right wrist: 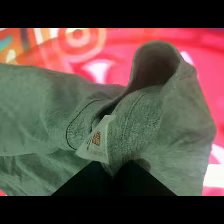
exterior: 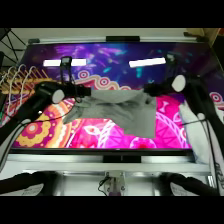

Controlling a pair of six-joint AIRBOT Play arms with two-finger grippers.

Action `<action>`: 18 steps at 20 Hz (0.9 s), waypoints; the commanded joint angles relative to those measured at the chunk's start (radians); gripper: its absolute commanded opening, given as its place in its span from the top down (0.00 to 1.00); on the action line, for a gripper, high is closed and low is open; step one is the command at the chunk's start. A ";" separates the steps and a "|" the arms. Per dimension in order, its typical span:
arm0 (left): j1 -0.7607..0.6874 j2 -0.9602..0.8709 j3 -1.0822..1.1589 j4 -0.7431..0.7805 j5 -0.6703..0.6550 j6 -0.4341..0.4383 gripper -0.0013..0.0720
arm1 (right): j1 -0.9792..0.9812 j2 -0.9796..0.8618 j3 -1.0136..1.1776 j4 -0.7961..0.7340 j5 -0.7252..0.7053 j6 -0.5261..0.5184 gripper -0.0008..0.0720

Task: Fold the shirts.

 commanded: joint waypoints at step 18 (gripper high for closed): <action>0.455 -0.067 -0.193 -0.336 -0.469 0.410 0.07 | -0.374 -0.020 -0.069 0.037 0.360 -0.253 0.12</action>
